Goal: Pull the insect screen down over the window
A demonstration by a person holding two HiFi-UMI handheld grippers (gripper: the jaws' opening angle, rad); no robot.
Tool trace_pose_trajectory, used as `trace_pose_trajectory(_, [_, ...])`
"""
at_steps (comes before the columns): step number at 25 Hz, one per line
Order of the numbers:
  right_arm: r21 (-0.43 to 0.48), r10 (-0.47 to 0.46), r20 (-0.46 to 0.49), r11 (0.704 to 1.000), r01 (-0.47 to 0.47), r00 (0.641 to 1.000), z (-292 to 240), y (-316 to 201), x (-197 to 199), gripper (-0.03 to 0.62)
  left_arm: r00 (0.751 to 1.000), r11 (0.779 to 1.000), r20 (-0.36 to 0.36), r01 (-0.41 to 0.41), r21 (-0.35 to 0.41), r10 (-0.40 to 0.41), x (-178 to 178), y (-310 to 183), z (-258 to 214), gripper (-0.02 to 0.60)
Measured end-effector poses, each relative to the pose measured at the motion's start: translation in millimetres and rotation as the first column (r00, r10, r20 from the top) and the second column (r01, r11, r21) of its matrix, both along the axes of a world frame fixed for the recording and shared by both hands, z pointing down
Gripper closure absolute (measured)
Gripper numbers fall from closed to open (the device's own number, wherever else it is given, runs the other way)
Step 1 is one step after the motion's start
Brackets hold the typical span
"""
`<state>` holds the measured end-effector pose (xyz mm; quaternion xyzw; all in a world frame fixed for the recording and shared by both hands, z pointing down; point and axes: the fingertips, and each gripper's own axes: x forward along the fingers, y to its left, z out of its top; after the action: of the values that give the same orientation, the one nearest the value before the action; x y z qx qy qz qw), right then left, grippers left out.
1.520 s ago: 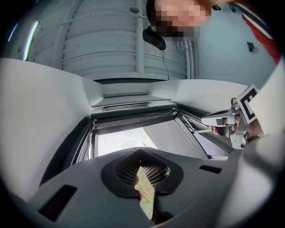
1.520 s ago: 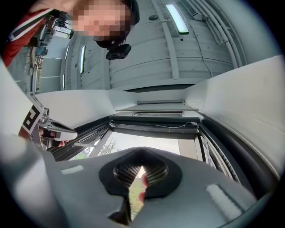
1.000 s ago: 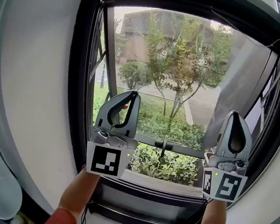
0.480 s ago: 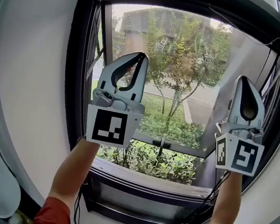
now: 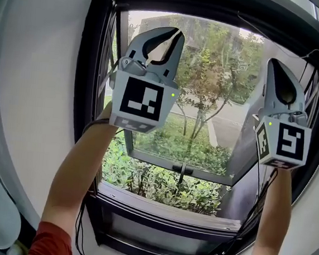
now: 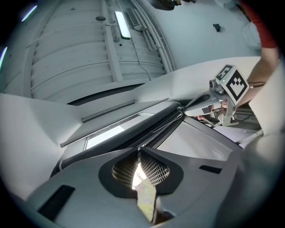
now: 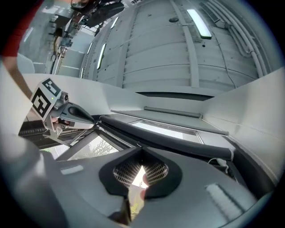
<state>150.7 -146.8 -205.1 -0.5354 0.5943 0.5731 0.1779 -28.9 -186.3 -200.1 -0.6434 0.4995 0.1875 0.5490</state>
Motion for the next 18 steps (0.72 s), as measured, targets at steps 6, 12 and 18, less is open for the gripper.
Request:
trace_pose_trajectory(6, [-0.029,0.087,-0.091,0.996,-0.09,0.992,-35.6,-11.1,-5.4,0.571,0.987,0.99,0.086,0.132,0.042,-0.135,5.9,-8.6,-31.6,0.575])
trace_pose_trajectory(12, [-0.119,0.104,-0.234,0.984,-0.135,0.967,-44.0,-32.1,-9.7,0.527,0.961,0.974,0.16,0.227,0.009,-0.225,7.7,-28.1,-52.5,0.557])
trace_pose_trajectory(18, [-0.179,0.094,-0.342,0.97,-0.163,0.935,-50.6,-39.6,-17.0,0.427,0.932,0.958,0.226,0.284,0.026,-0.283,11.3,-38.0,-68.5,0.512])
